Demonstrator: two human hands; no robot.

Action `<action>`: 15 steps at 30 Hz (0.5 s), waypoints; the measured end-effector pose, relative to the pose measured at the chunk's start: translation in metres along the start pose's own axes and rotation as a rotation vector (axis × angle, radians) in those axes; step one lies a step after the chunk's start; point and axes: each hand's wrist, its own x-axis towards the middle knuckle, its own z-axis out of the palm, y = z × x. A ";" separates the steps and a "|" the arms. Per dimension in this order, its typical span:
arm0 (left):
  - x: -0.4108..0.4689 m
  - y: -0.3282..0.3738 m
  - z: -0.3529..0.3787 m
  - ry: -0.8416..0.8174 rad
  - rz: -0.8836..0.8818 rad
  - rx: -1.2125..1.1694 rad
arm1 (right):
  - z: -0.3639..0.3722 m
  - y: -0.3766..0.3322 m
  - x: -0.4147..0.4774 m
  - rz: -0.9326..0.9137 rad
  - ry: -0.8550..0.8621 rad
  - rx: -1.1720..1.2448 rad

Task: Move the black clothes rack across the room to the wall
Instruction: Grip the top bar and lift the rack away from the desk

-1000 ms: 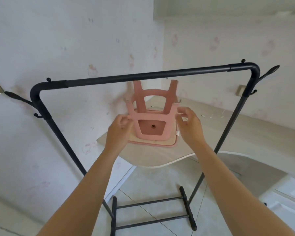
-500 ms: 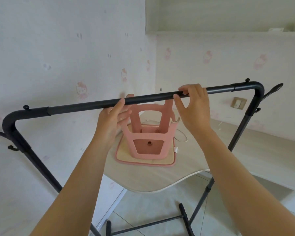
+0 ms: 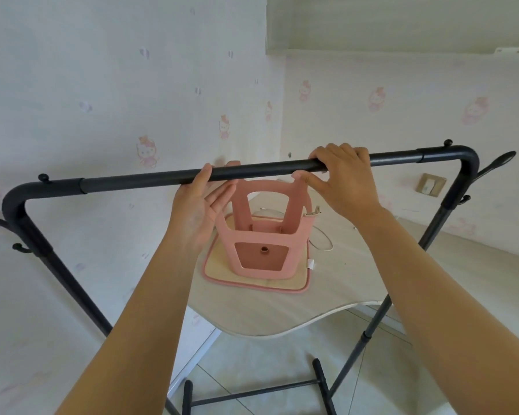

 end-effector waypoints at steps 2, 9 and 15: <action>-0.001 0.000 0.002 0.000 0.006 0.013 | -0.003 0.004 0.002 0.001 -0.014 -0.012; -0.007 -0.007 0.011 0.019 0.052 0.073 | -0.012 0.012 0.004 -0.031 -0.074 -0.010; -0.006 -0.014 0.017 -0.025 0.021 0.065 | -0.024 0.025 -0.002 -0.029 -0.091 -0.013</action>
